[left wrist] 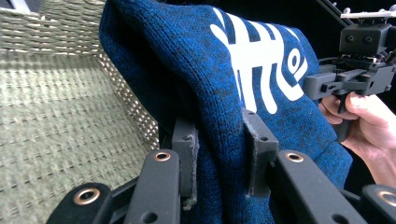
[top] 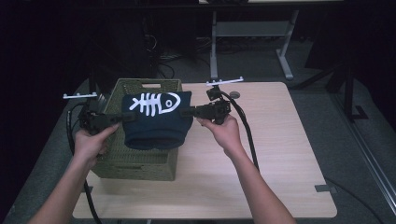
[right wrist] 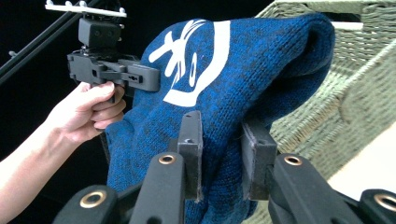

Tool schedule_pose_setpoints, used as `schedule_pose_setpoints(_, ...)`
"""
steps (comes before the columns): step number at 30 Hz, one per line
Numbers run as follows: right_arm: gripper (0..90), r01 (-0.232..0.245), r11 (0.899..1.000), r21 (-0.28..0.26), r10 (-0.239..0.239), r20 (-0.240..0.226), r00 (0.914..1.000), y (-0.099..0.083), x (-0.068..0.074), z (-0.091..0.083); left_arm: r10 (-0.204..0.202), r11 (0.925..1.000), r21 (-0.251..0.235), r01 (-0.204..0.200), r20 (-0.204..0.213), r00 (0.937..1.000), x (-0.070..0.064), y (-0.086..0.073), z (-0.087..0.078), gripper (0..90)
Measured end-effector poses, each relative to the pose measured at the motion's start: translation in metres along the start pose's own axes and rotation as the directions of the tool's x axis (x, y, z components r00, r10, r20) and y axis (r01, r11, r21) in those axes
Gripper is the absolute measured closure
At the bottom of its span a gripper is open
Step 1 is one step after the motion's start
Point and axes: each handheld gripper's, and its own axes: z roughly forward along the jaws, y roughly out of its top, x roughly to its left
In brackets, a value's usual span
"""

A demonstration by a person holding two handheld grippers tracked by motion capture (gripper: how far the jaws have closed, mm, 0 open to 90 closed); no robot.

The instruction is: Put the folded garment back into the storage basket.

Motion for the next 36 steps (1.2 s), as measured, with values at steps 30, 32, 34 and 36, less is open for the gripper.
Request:
schedule_pose_setpoints(30, 72.7, -0.002, 1.0, 0.03, 0.002, -0.004, 1.0, 0.008, 0.008, 0.044, -0.039, 0.9992, -0.01, 0.039, -0.043, 0.9983, 0.026, -0.001, -0.029, 70.2)
schedule_pose_setpoints(32, 72.7, 0.003, 1.0, 0.031, -0.003, -0.003, 1.0, 0.009, 0.007, 0.047, -0.045, 0.999, -0.013, 0.044, -0.047, 0.9979, 0.029, -0.001, -0.031, 70.1)
schedule_pose_setpoints(34, 72.7, 0.002, 0.999, 0.035, -0.002, -0.005, 1.0, 0.009, 0.008, 0.05, -0.05, 0.9987, -0.013, 0.05, -0.054, 0.9973, 0.031, -0.001, -0.032, 70.0)
schedule_pose_setpoints(36, 72.7, -0.001, 0.999, 0.038, 0.001, -0.003, 1.0, 0.01, 0.008, 0.053, -0.056, 0.9984, -0.014, 0.055, -0.055, 0.9969, 0.034, -0.003, -0.033, 69.9)
